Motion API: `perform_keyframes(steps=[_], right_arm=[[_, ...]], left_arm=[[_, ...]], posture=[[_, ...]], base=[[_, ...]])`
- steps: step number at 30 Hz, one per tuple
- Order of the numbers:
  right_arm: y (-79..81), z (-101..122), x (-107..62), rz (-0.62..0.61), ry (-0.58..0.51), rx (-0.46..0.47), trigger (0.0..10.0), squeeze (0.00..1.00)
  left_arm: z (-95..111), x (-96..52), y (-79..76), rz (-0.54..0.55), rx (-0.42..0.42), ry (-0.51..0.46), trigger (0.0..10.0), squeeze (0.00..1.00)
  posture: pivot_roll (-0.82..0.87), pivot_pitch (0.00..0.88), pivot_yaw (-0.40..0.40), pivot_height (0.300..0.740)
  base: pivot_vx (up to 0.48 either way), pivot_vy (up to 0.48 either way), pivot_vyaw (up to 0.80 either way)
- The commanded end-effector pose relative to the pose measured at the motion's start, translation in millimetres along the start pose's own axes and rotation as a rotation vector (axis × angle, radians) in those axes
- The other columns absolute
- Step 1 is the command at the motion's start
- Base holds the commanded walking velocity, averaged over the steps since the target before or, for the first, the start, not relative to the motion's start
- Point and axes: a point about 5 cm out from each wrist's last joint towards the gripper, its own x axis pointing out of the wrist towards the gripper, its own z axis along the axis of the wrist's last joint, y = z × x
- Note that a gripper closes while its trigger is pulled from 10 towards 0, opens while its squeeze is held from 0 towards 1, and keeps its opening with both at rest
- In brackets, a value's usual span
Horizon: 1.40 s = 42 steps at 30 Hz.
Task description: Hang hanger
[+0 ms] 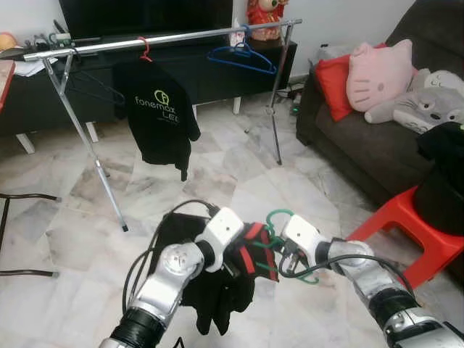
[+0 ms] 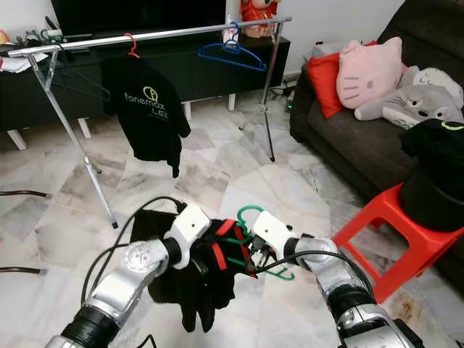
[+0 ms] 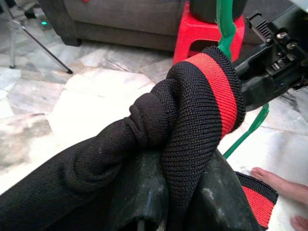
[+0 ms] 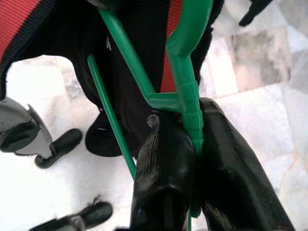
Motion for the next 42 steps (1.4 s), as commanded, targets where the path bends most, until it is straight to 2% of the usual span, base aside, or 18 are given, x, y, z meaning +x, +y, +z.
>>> perform_keyframes(steps=[1,5,10,11,12,13,14,18,20,22,23,25,34,36,37,38,39,42], right_arm=[[-23.5,-10,-20.0,-0.143,0.021,0.107,0.0,0.0],[-27.2,-8,-20.3,-0.158,0.019,0.121,0.0,0.0],[-28.9,-3,-19.2,-0.16,-0.007,0.163,0.0,0.0],[-29.1,0,-18.0,-0.151,-0.025,0.194,0.0,0.0],[-29.1,0,-18.0,-0.151,-0.025,0.194,0.0,0.0],[-28.9,3,-17.0,-0.135,-0.04,0.202,0.0,0.0],[-29.5,5,-16.9,-0.129,-0.039,0.189,0.0,0.0],[-29.9,6,-17.0,-0.126,-0.035,0.175,0.0,0.0],[-31.4,-3,-21.3,-0.133,0.084,0.018,0.0,0.0],[-32.3,-10,-25.2,-0.13,0.182,-0.101,0.0,0.0],[-32.8,-12,-26.3,-0.131,0.204,-0.127,0.0,0.0],[-33.4,-15,-28.0,-0.133,0.242,-0.162,0.0,0.0],[-33.0,-18,-29.2,-0.125,0.248,-0.156,0.0,0.0],[-33.7,-17,-28.9,-0.134,0.243,-0.149,0.0,0.0],[-33.9,-17,-28.7,-0.137,0.239,-0.142,0.0,0.0],[-34.2,-14,-27.7,-0.139,0.208,-0.109,0.0,0.0],[-34.7,-9,-26.0,-0.141,0.155,-0.051,0.0,0.0],[-35.3,-2,-23.9,-0.142,0.092,0.017,0.0,0.0]], left_arm=[[-2,0.8,-10.7,-0.066,0.016,0.013,0.0,0.0],[-9,0.8,-22.6,-0.158,0.084,0.069,0.0,0.0],[-13,2.1,-26.1,-0.17,0.121,0.095,0.0,0.0],[-15,4.1,-27.6,-0.169,0.161,0.118,0.0,0.0],[-15,4.1,-27.6,-0.169,0.161,0.118,0.0,0.0],[-18,6.0,-30.5,-0.179,0.209,0.146,0.0,0.0],[-20,7.4,-33.0,-0.189,0.239,0.162,0.0,0.0],[-21,8.2,-34.6,-0.196,0.253,0.17,0.0,0.0],[-18,6.1,-36.2,-0.25,0.3,0.178,0.0,0.0],[-18,1.8,-38.6,-0.319,0.333,0.192,0.0,0.0],[-18,0.1,-39.5,-0.339,0.34,0.199,0.0,0.0],[-20,-1.4,-40.9,-0.362,0.349,0.21,0.0,0.0],[-21,1.4,-38.2,-0.322,0.363,0.218,0.0,0.0],[-20,2.3,-36.8,-0.301,0.363,0.219,1.6,0.0],[-20,2.8,-36.0,-0.289,0.362,0.22,1.6,0.0],[-20,3.8,-34.4,-0.271,0.365,0.215,8.2,0.0],[-18,5.8,-31.4,-0.237,0.363,0.207,10.0,0.0],[-15,7.9,-28.9,-0.203,0.339,0.182,10.0,0.0]], posture=[[-0.06,0.0,-0.101,0.74],[-0.06,0.0,-0.107,0.74],[-0.06,0.0,-0.11,0.74],[-0.06,0.0,-0.115,0.74],[-0.06,0.0,-0.115,0.74],[-0.06,0.0,-0.115,0.74],[-0.07,0.0,-0.118,0.74],[-0.07,0.0,-0.118,0.74],[-0.07,0.0,-0.124,0.74],[-0.07,0.0,-0.124,0.74],[-0.07,0.0,-0.124,0.74],[-0.07,0.0,-0.129,0.74],[-0.07,0.0,-0.133,0.74],[-0.07,0.0,-0.133,0.74],[-0.07,0.0,-0.133,0.74],[-0.07,0.0,-0.135,0.74],[-0.07,0.0,-0.135,0.74],[-0.07,0.0,-0.135,0.74]], base=[[0.0,0.0,0.0],[0.0,0.0,0.0],[0.0,0.0,0.0],[0.0,0.0,0.0],[0.0,0.0,0.0],[0.0,0.0,0.0],[0.0,0.0,0.0],[0.0,0.0,0.0],[0.0,0.0,0.0],[0.0,0.0,0.0],[0.0,0.0,0.0],[0.0,0.0,0.0],[0.0,0.0,0.0],[0.0,0.0,0.0],[0.0,0.0,0.0],[0.0,0.0,0.0],[0.0,0.0,0.0],[0.0,0.0,0.0]])
